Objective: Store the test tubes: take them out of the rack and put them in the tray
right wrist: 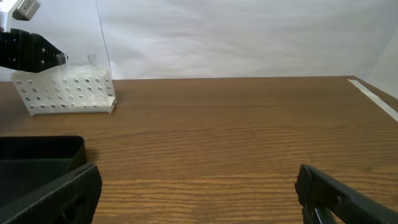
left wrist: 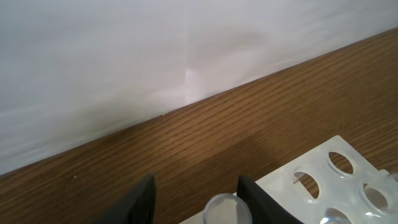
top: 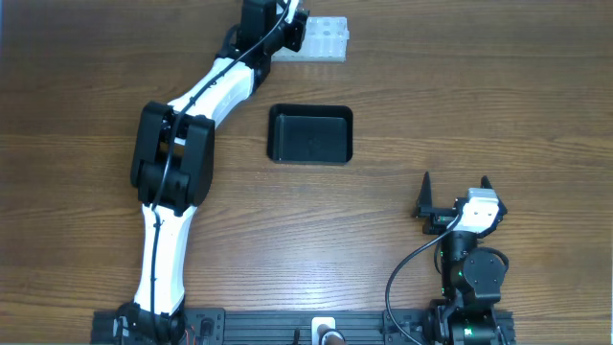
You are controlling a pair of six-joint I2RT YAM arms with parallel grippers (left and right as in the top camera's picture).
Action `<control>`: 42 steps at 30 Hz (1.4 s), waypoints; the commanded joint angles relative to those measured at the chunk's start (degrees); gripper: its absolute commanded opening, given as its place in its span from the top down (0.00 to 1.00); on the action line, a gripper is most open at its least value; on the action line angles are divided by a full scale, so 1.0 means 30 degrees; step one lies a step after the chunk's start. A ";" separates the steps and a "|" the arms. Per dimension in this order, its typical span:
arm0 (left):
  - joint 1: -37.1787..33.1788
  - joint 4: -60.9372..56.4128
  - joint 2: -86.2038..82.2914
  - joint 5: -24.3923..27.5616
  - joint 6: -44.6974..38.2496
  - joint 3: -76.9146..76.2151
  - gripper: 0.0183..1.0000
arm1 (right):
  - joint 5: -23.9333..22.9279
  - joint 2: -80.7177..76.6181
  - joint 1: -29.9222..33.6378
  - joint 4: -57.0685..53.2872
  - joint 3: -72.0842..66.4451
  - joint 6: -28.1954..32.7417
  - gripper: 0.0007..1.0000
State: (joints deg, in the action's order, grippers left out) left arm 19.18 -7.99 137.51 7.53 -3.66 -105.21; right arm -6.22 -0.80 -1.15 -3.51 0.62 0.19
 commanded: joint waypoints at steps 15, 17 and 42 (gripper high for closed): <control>0.0189 0.0240 0.0313 0.0699 0.0095 -0.0058 0.77 | -0.0240 0.0160 -0.0058 -0.0051 -0.0109 0.0036 0.01; 0.0197 0.0415 0.0313 0.0714 0.0095 -0.0058 0.78 | -0.0233 0.0160 -0.0058 -0.0051 -0.0109 0.0029 0.01; 0.0393 0.0007 -0.0525 0.1486 0.0364 -0.0073 0.90 | -0.0233 0.0160 -0.0058 -0.0051 -0.0109 0.0036 0.01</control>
State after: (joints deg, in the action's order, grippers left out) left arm 19.86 -7.29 137.51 10.37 -3.20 -105.21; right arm -6.24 -0.80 -1.15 -3.49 0.62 0.21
